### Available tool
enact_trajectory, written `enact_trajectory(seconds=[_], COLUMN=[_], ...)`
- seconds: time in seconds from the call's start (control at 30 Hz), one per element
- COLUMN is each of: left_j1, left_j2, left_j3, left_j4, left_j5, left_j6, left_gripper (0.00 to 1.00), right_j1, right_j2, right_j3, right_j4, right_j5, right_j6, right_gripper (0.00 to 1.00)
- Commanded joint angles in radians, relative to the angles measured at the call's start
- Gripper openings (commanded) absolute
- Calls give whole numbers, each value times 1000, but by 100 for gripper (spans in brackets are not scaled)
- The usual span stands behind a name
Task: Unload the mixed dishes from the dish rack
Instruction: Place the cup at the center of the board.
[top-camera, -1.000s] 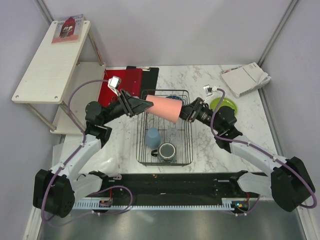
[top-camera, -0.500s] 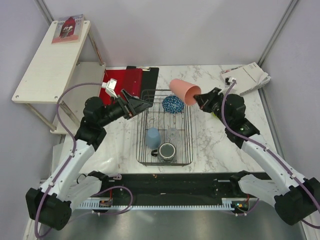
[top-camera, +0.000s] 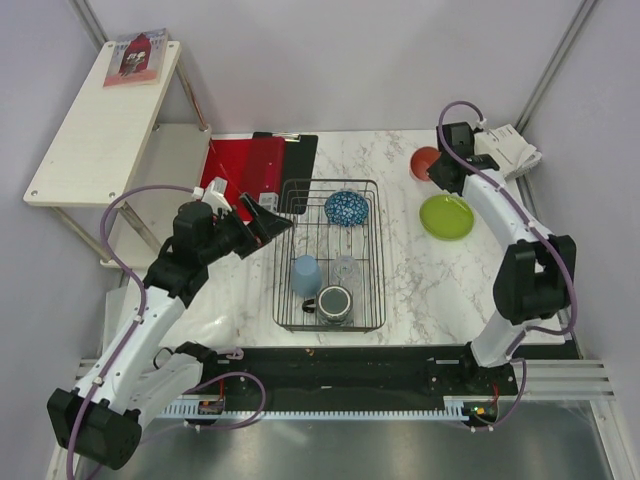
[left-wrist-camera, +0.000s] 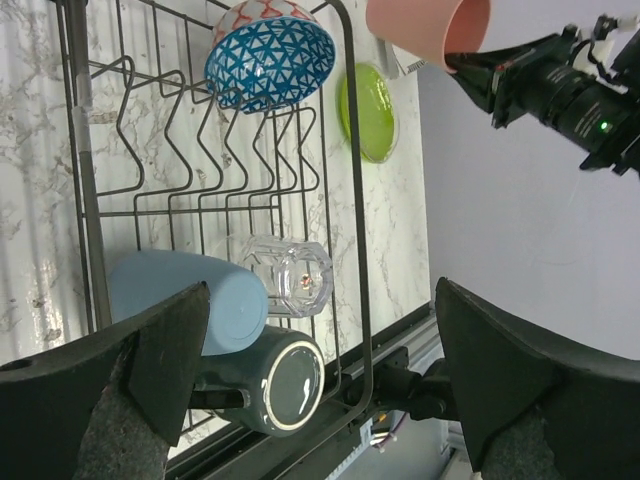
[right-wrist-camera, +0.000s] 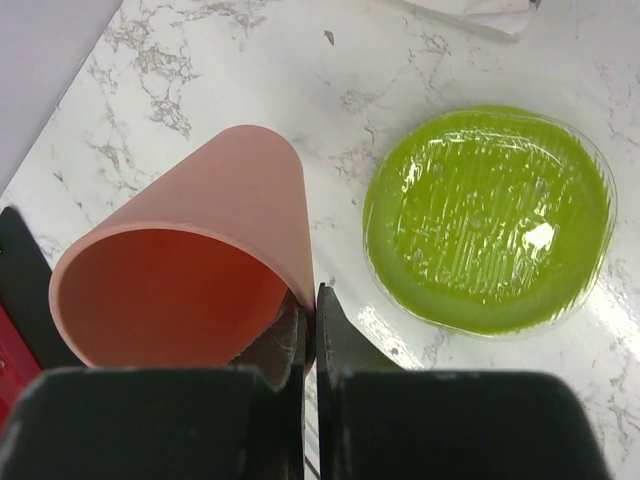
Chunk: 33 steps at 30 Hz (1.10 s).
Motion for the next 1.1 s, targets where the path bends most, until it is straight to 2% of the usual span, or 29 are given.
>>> enact_trajectory(seconds=[0.0,0.2,0.33,0.53,0.8,1.07], left_j1=[0,0,0,0,0,0], left_j2=[-10,5,14,22,34,47], left_j3=[11,23,17,-3,-6,-19], left_j4=[-35,-52,-51,-38,-34,-25], left_j5=[-32,-47,-26,-20,-3,19], left_j6=[71,86,80,62,54,51], left_gripper=[99,99,99,99,99,99], right_j1=[5,-24,-62,-93,-122,-121], right_j2=[113,375,463,578,618,598], right_j3=[176,520,607,785,831,831], right_j4=[-87,-268,-299,-411,-448,-434], right_j5=[44,-63,-177,-211,-229,-243], right_j6=[-9,-29,-14,2,-18,-63], right_gripper=[0,0,0,0,0,30])
